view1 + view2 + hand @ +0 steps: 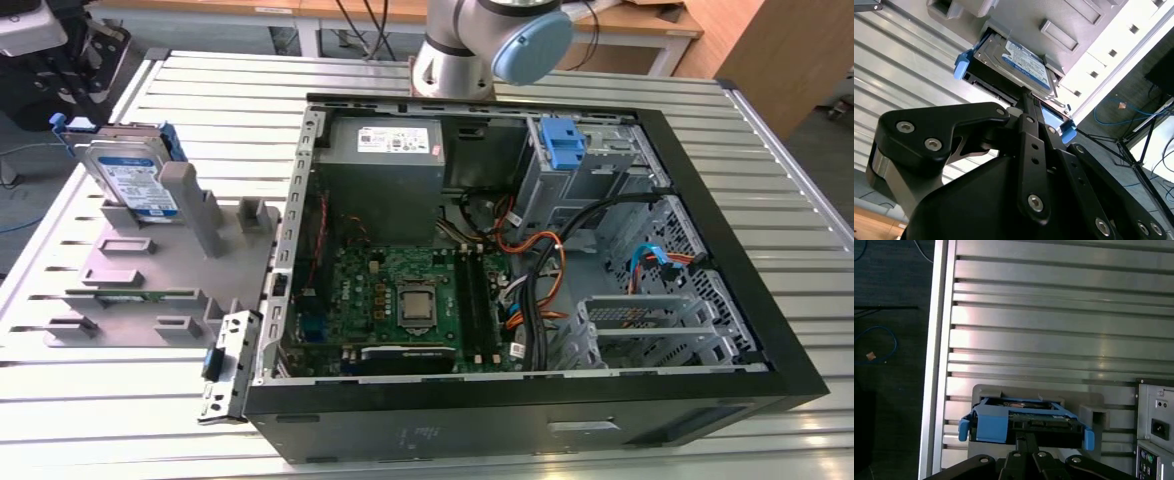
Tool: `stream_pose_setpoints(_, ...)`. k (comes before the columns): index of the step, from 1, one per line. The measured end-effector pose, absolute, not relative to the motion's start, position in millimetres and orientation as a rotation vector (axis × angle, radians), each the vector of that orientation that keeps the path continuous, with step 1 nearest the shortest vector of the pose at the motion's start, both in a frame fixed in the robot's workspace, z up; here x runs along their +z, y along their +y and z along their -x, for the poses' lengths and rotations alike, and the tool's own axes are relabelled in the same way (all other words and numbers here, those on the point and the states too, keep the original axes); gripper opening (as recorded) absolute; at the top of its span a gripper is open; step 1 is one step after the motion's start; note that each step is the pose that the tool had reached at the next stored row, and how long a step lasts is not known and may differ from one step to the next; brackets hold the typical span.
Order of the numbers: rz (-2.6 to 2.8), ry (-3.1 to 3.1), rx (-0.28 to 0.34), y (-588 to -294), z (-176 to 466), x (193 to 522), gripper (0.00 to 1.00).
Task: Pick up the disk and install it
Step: 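Pick up the disk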
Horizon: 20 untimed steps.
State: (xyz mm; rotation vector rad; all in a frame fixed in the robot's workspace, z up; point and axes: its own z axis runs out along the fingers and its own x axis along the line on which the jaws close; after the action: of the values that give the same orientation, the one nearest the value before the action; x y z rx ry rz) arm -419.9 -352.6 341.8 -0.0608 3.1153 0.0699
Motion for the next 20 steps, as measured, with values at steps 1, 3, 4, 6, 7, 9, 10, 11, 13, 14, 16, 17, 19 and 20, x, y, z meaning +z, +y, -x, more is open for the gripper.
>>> stream_pose_setpoints(1,0.061,3.115,0.07,-352.6,419.9,341.8,0.11)
stream_pose_setpoints(3,0.061,3.115,0.07,-352.6,419.9,341.8,0.11)
stream_pose_setpoints(4,0.061,3.115,0.07,-352.6,419.9,341.8,0.11)
stream_pose_setpoints(6,0.061,3.115,0.07,-352.6,419.9,341.8,0.11)
stream_pose_setpoints(7,0.061,3.115,0.07,-352.6,419.9,341.8,0.11)
stream_pose_setpoints(9,0.061,3.115,0.07,-352.6,419.9,341.8,0.11)
stream_pose_setpoints(10,0.061,3.115,0.07,-352.6,419.9,341.8,0.11)
stream_pose_setpoints(11,0.061,3.115,0.07,-352.6,419.9,341.8,0.11)
stream_pose_setpoints(13,0.063,3.115,0.07,-352.6,419.9,341.8,0.11)
stream_pose_setpoints(14,0.068,3.115,0.07,-352.6,419.9,341.8,0.11)
stream_pose_setpoints(16,0.093,3.115,0.07,-352.6,419.9,341.8,0.11)
stream_pose_setpoints(17,0.122,3.114,0.071,-352.6,419.9,341.8,0.11)
stream_pose_setpoints(19,0.161,3.113,0.071,-352.6,419.9,341.8,0.11)
stream_pose_setpoints(20,0.181,3.112,0.071,-352.6,419.9,341.8,0.11)
